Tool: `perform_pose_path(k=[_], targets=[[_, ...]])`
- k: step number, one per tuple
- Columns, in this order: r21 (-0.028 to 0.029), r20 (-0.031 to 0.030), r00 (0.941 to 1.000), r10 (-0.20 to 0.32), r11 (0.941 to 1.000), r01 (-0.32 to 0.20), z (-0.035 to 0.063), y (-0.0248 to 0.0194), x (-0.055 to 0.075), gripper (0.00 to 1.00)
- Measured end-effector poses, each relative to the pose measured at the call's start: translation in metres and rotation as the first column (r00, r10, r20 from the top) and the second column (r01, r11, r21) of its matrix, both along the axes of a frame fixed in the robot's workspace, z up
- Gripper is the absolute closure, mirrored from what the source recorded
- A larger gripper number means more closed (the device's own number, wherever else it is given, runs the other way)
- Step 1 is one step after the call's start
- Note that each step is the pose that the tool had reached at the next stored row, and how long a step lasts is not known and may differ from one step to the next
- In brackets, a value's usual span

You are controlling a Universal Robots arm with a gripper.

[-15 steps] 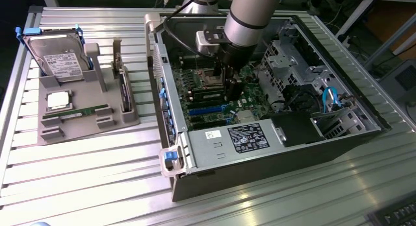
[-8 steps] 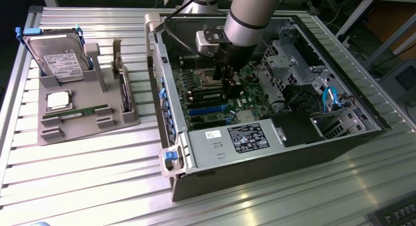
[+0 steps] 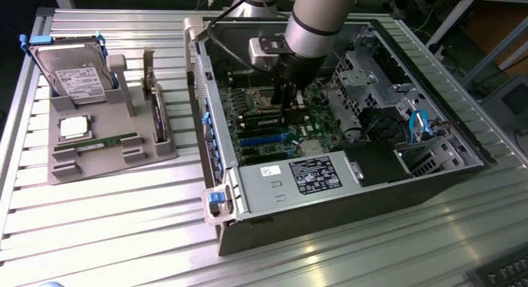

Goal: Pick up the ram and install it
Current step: 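Insert the ram into the slot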

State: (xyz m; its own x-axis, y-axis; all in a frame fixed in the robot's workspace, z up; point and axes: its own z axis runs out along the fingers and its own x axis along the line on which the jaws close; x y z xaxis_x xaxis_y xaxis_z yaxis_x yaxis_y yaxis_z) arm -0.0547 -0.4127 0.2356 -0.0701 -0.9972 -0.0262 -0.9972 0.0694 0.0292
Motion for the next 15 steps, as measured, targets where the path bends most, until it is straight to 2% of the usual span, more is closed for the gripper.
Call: perform_pose_path(k=[1,2,6,7,9,15], targets=[[-0.0002,-0.0001,1.0000,0.000,1.0000,0.000,0.0001,0.0000,0.000,0.37],[-0.0003,-0.0001,1.0000,0.000,1.0000,0.000,0.0002,0.0000,0.000,0.45],[-0.0007,-0.0003,1.0000,0.000,1.0000,0.000,0.0023,-0.0001,0.000,0.45],[-0.0004,-0.0003,1.0000,0.000,1.0000,0.000,0.0107,0.0000,0.000,0.45],[-0.0003,-0.0001,1.0000,0.000,1.0000,0.000,0.0197,0.0000,0.000,0.45],[-0.0004,-0.0001,1.0000,0.000,1.0000,0.000,0.0329,-0.0001,0.000,0.47]])
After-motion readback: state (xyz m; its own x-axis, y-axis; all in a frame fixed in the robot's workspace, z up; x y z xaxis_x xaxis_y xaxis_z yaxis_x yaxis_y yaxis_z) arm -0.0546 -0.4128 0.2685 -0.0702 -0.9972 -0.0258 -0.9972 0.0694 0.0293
